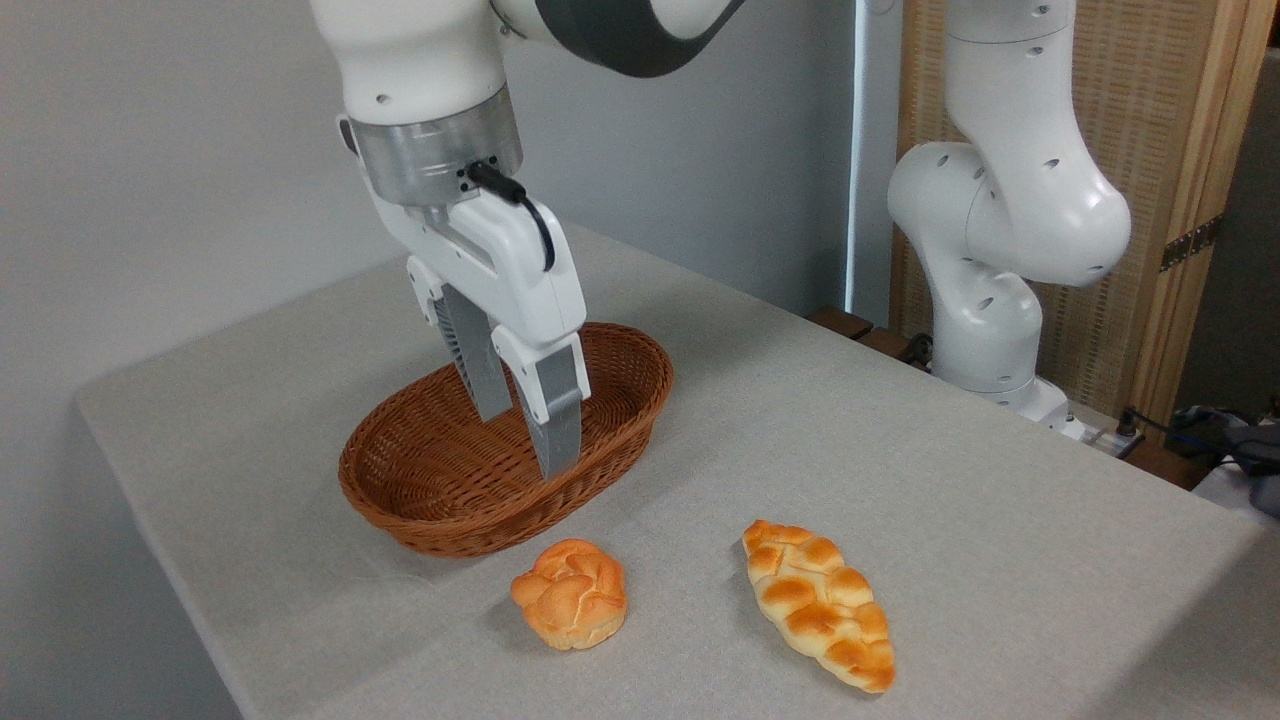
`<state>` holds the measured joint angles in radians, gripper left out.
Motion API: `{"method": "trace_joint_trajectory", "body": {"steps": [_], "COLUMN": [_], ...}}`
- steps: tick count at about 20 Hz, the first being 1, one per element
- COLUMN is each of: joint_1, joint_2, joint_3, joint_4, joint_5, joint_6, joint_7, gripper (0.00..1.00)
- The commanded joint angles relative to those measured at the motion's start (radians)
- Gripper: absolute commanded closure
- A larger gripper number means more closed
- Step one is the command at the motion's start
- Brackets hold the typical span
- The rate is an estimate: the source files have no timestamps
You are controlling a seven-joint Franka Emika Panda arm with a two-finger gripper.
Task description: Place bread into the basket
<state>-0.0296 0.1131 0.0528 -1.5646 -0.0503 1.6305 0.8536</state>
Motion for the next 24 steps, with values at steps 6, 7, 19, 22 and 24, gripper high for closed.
{"method": "trace_joint_trajectory", "body": {"steps": [6,7,19,22,24], "joint_1": [-0.006,-0.006,-0.009,-0.009,-0.009], "joint_2": [0.051,0.051,0.037,-0.027,-0.061], "joint_3": [0.010,0.010,0.010,0.009,0.010], "joint_4": [-0.002,-0.003,-0.046,-0.162,-0.209], "joint_5": [0.027,0.026,0.026,0.026,0.027], "joint_6": [0.057,0.055,0.083,0.213,0.259], "joint_7": [0.246,0.260,0.279,0.279,0.326], "gripper": [0.00,0.00,0.00,0.00,0.00]}}
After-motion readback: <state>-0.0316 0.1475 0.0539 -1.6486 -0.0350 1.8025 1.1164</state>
